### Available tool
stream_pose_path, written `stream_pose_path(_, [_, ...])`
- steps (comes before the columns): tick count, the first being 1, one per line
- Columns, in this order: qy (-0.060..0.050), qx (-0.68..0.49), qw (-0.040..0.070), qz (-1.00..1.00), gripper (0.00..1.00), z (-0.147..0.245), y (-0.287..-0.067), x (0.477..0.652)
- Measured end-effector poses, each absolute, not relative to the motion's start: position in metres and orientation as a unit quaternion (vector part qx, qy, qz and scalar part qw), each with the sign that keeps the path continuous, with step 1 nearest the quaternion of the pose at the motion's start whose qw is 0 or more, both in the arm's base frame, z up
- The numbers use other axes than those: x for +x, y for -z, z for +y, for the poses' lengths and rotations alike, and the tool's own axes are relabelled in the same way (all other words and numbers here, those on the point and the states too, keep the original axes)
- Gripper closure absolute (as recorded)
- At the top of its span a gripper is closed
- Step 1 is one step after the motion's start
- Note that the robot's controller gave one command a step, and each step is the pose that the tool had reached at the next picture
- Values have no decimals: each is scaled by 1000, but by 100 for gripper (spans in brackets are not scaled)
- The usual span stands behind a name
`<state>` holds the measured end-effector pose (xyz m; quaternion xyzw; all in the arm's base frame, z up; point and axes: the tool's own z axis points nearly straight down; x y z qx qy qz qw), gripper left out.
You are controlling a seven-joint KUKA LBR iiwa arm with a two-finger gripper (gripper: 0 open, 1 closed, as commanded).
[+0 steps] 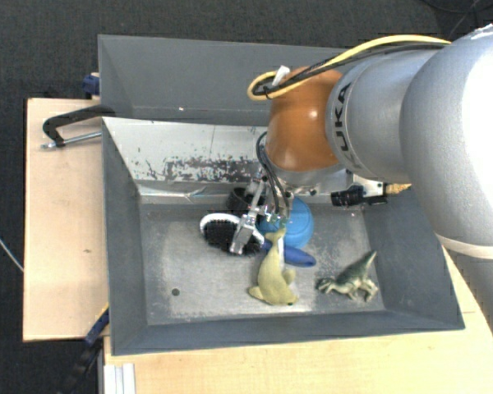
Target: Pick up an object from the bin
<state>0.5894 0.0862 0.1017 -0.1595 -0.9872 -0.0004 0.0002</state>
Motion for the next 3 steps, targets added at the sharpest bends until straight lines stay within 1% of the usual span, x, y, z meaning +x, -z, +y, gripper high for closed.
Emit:
stream_pose_path(1, [4, -302, -8, -953, 0, 105, -80, 583])
stream_pose_path(2, [3, -451, -8, -892, 0, 123, -79, 591])
stream_pose_path(3, [3, -451, -8, -893, 100, 124, -80, 591])
